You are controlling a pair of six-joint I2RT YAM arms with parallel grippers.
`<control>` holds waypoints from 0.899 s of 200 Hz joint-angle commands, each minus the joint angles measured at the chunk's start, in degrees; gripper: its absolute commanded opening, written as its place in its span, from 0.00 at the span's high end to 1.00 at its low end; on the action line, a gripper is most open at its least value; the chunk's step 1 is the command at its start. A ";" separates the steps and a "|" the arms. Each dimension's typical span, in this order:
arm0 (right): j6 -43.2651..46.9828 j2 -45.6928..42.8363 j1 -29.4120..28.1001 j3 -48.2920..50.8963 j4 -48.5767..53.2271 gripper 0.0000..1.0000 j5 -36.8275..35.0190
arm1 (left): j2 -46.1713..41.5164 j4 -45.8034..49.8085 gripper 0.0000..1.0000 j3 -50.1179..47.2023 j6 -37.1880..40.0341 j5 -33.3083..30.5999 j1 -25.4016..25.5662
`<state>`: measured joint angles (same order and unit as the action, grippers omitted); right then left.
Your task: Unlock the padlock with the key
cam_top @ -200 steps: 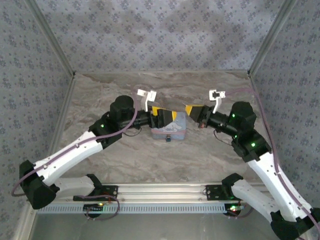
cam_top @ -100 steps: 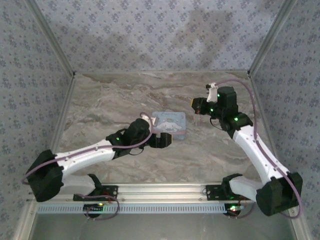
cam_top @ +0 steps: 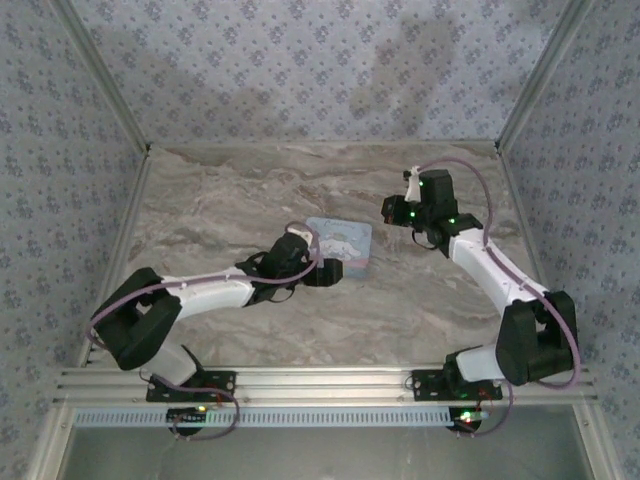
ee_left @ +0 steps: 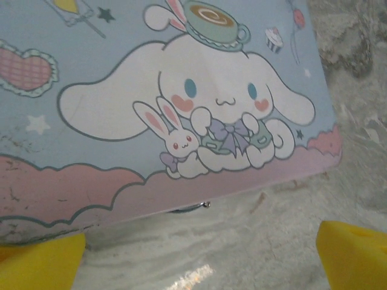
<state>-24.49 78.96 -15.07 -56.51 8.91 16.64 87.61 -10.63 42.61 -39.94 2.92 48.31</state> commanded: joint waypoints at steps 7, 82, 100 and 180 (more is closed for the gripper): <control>1.71 3.25 -0.01 -2.30 -1.54 1.00 -2.17 | 2.04 -3.50 0.02 4.08 3.20 0.12 -1.65; 4.42 13.59 -2.21 -8.41 0.40 1.00 -7.14 | 3.20 -21.47 0.02 -5.03 4.80 4.36 -2.21; 4.72 15.00 -2.72 -9.05 0.31 1.00 -7.71 | 3.64 -24.84 0.02 -7.45 7.48 3.23 -1.81; 5.90 18.11 -3.02 -9.90 -0.64 1.00 -8.83 | 11.67 -30.44 0.02 -6.66 14.63 2.99 -0.16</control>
<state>-20.03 95.70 -18.00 -64.40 8.34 9.02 96.14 -36.67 34.68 -28.36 5.30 47.79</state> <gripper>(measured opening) 0.060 0.981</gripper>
